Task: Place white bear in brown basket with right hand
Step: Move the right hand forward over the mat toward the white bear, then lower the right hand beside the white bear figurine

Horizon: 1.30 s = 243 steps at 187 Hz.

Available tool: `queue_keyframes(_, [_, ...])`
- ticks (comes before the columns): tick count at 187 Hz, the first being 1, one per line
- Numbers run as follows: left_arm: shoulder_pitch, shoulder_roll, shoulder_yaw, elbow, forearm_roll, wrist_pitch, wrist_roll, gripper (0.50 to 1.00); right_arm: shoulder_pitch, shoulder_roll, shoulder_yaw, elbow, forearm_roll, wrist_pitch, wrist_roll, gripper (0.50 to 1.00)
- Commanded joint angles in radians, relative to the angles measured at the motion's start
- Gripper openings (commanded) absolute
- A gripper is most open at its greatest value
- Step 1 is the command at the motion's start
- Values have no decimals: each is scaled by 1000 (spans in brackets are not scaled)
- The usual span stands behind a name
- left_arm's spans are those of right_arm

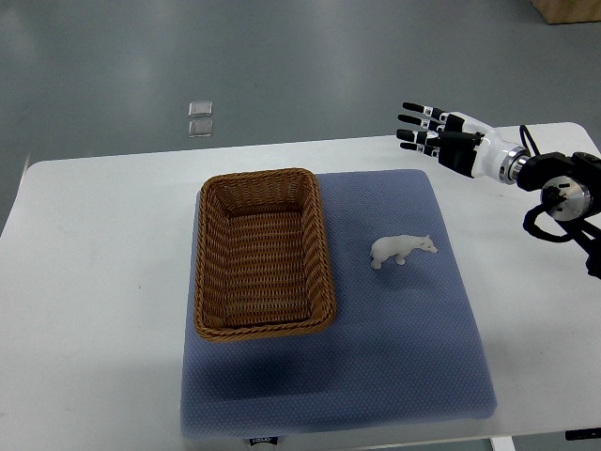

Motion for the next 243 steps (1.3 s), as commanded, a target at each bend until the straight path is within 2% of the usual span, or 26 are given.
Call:
queue_keyframes(1, [0,0,0,-1,0,0,0,1000,-3,-4,2,10,-50,6,19,928])
queue_keyframes(20, [0,0,0,1,0,0,0,1000,-5,-14,2,14,-107,26,48,928])
queue_keyframes(67, [0,0,0,1,0,0,0,1000,-3,-31,-3,34,-257,81,62,928])
queue_keyframes(87, [0,0,0,1,0,0,0,1000,0,-53,5,37,-358,114,88,930])
queue_keyframes(158, [0,0,0,1,0,0,0,1000,37,-151,0,208,-730,192,116,930])
queue_keyframes(243, [0,0,0,1,0,0,0,1000,2,-151,-13,281,-1076,187,177,930])
